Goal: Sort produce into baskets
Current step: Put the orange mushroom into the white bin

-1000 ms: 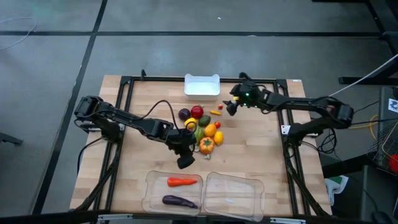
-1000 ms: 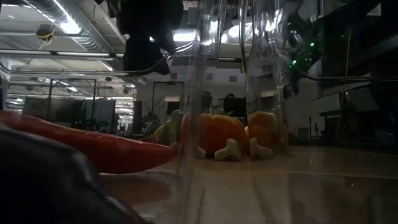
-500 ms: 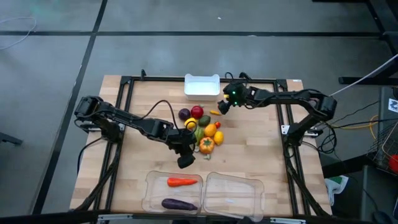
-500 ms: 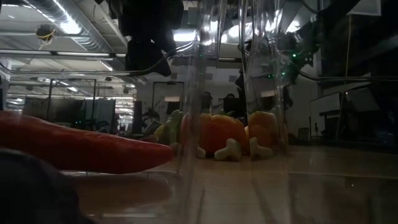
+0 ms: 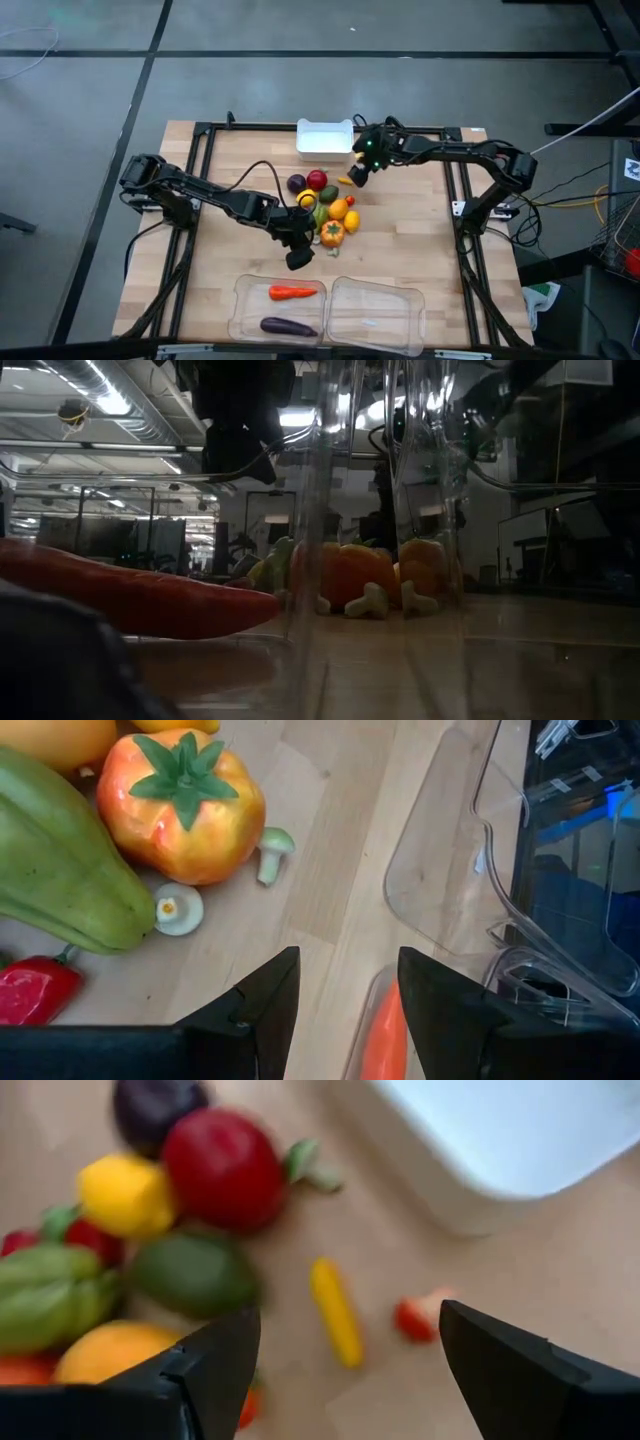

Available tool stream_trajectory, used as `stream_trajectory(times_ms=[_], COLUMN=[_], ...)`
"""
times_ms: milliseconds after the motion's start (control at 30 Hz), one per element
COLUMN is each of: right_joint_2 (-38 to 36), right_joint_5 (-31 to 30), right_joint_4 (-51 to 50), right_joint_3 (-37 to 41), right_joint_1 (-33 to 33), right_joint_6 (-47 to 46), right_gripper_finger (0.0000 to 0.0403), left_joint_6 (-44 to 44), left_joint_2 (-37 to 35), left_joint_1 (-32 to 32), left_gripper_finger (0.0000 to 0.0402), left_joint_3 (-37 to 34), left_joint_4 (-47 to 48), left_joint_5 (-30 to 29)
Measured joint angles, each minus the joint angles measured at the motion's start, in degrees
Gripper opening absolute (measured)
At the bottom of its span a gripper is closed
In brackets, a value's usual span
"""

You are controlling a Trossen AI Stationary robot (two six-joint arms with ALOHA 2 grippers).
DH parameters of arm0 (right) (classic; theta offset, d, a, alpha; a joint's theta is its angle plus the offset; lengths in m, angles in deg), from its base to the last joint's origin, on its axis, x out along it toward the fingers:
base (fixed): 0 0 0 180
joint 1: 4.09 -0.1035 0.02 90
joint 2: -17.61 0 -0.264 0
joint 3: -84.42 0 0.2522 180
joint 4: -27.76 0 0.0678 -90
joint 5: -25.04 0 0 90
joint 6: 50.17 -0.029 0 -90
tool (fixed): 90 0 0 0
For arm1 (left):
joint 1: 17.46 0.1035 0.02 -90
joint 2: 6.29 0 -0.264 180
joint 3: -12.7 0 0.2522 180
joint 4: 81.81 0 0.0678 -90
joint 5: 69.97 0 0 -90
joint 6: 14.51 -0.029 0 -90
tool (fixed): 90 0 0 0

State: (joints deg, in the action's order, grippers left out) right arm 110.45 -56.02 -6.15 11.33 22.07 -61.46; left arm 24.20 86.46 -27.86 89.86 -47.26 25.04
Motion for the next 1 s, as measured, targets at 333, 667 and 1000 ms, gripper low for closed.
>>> stream_trajectory(times_ms=[333, 667, 1000], right_joint_2=[0.0, 0.0, 2.7], right_joint_5=[2.2, -7.2, -8.4], right_joint_4=[-2.4, -2.4, -1.9], right_joint_3=[0.0, 0.0, 0.0], right_joint_1=[-5.8, -5.7, -0.2], right_joint_6=[3.8, 0.6, -7.6], right_gripper_finger=[0.0305, 0.0305, 0.0305], left_joint_6=[0.0, 0.1, -0.2], left_joint_2=[0.0, 0.0, 0.0], left_joint_1=[0.0, 0.0, 0.0], left_gripper_finger=[0.0166, 0.0166, 0.0166], left_joint_3=[0.0, 0.0, 0.0], left_joint_4=[0.0, 0.0, 0.0], left_joint_5=[-1.3, -1.4, -2.5])
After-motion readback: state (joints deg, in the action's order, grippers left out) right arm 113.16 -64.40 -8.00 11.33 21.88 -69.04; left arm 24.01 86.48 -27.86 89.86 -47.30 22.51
